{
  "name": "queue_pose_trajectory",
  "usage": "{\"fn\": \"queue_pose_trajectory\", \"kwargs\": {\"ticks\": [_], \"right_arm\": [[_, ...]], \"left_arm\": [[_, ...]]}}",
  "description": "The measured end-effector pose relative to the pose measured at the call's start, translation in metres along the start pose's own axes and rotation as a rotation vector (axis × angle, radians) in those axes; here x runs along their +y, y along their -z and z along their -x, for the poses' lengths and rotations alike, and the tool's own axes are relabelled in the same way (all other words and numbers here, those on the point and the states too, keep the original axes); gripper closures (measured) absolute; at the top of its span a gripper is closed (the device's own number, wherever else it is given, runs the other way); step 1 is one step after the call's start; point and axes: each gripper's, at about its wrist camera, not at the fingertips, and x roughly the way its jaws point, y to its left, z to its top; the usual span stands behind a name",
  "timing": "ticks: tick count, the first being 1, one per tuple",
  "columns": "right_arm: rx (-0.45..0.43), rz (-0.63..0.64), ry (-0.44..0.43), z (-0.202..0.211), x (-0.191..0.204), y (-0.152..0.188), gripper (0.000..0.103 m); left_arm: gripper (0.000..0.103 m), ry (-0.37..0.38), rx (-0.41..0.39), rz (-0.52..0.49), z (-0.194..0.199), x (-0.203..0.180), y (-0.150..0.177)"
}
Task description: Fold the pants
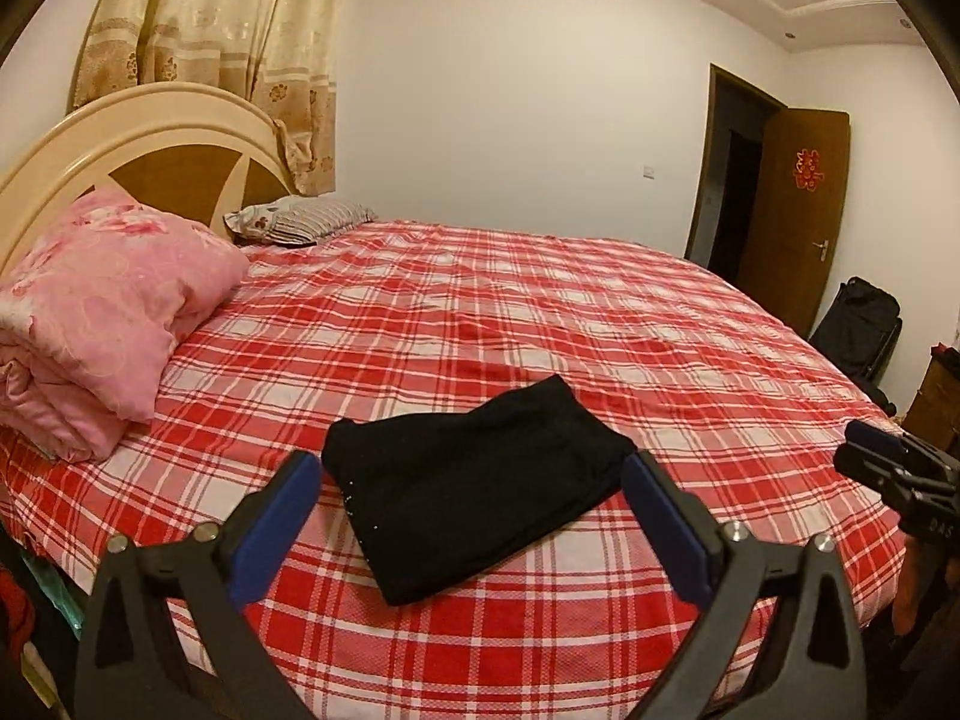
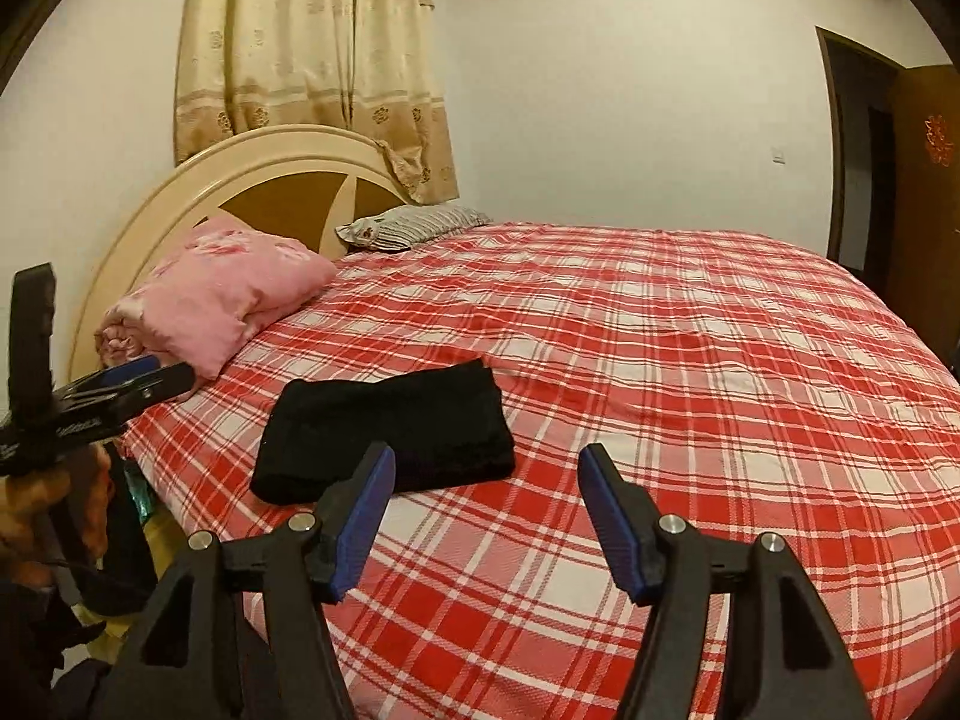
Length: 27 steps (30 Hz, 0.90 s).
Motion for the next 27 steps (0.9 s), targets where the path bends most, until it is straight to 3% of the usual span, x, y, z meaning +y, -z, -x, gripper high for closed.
{"fn": "queue_pose_trajectory", "kwargs": {"ticks": [12, 27], "right_arm": [[-0.044, -0.015, -0.014, 0.015, -0.001, 0.006, 0.034], [-0.026, -0.014, -0.037, 0.011, 0.001, 0.012, 0.033]], "left_arm": [[0.000, -0.006, 0.013, -0.006, 0.000, -0.005, 0.003], [0.000, -0.010, 0.024, -0.020, 0.000, -0.008, 0.003]]}}
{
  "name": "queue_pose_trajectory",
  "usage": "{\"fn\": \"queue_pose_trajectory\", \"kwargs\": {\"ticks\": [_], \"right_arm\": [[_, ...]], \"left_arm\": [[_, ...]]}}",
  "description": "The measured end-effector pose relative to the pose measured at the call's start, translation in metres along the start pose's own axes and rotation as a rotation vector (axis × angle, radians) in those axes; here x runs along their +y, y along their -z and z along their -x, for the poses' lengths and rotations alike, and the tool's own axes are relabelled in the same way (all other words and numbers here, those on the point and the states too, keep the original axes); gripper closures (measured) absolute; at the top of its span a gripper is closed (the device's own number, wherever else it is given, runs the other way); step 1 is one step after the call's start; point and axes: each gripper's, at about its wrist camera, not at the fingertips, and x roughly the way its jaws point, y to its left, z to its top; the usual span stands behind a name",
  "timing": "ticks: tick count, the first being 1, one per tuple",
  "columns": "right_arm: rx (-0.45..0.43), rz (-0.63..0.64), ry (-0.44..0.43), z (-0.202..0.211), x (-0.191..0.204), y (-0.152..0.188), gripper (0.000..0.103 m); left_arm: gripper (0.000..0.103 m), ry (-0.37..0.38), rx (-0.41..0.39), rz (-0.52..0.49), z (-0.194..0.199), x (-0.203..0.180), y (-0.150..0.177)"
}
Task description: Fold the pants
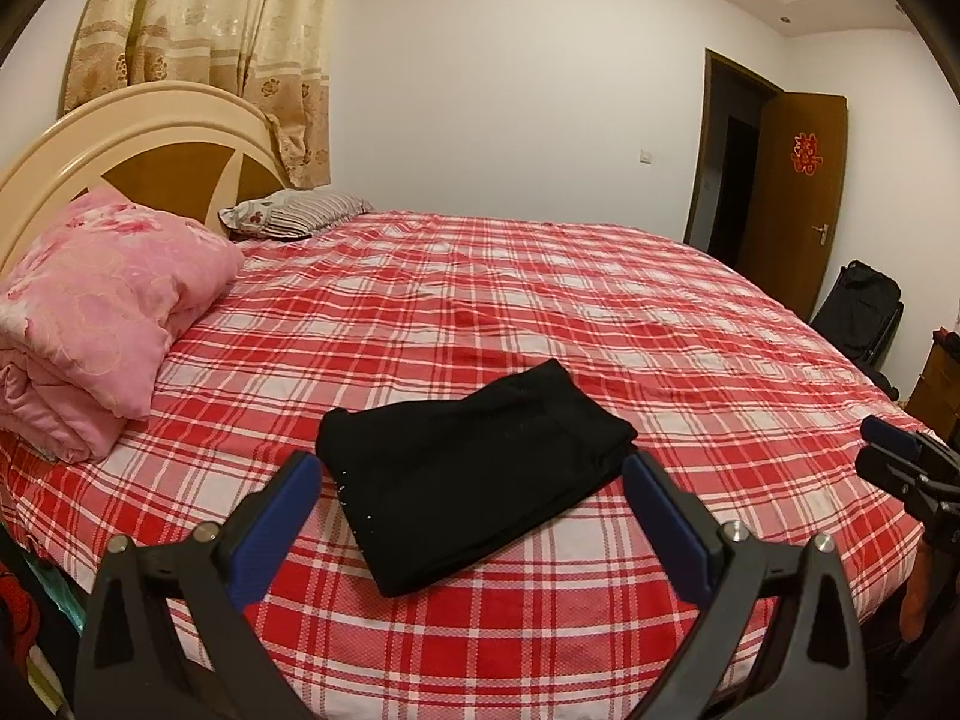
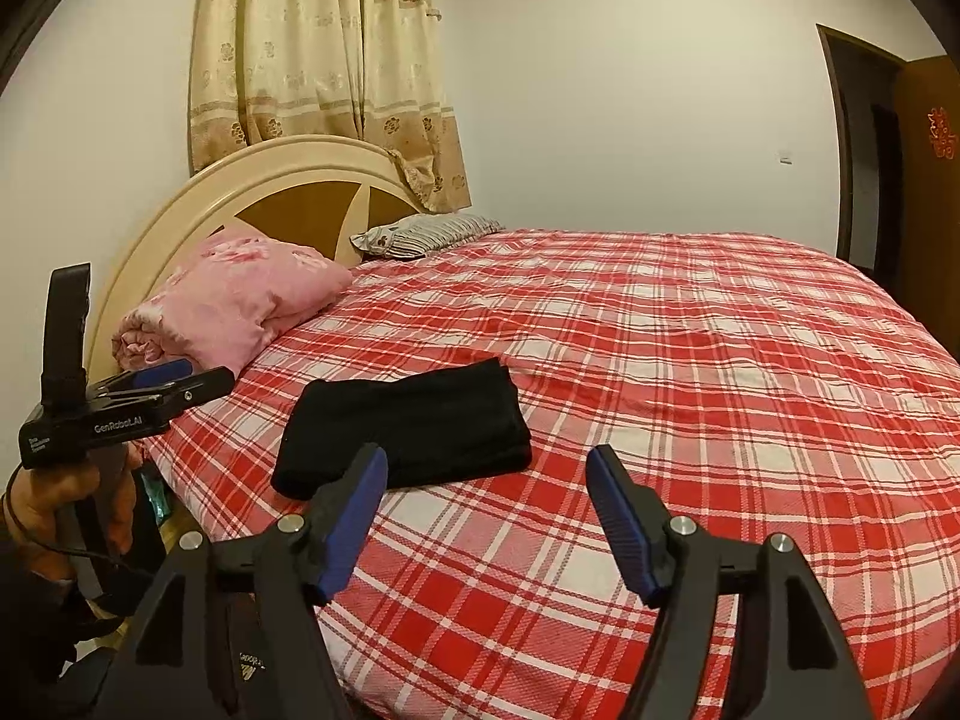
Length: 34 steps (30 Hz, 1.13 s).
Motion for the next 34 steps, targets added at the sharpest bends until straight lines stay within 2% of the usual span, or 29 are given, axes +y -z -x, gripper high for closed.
{"fn": "queue_pose_trajectory", "kwargs": {"ticks": [24, 34], "right_arm": [[0.014, 0.037, 0.007, -0.006, 0.008, 0.006, 0.033], [0.027, 0.046, -0.003, -0.010, 0.011, 0.008, 0.033]], "left_arm": [[0.000, -0.062, 0.015, -0.012, -0.007, 0.003, 0.000], [0.000, -0.067, -0.015, -0.032, -0.006, 0.004, 0.001]]}}
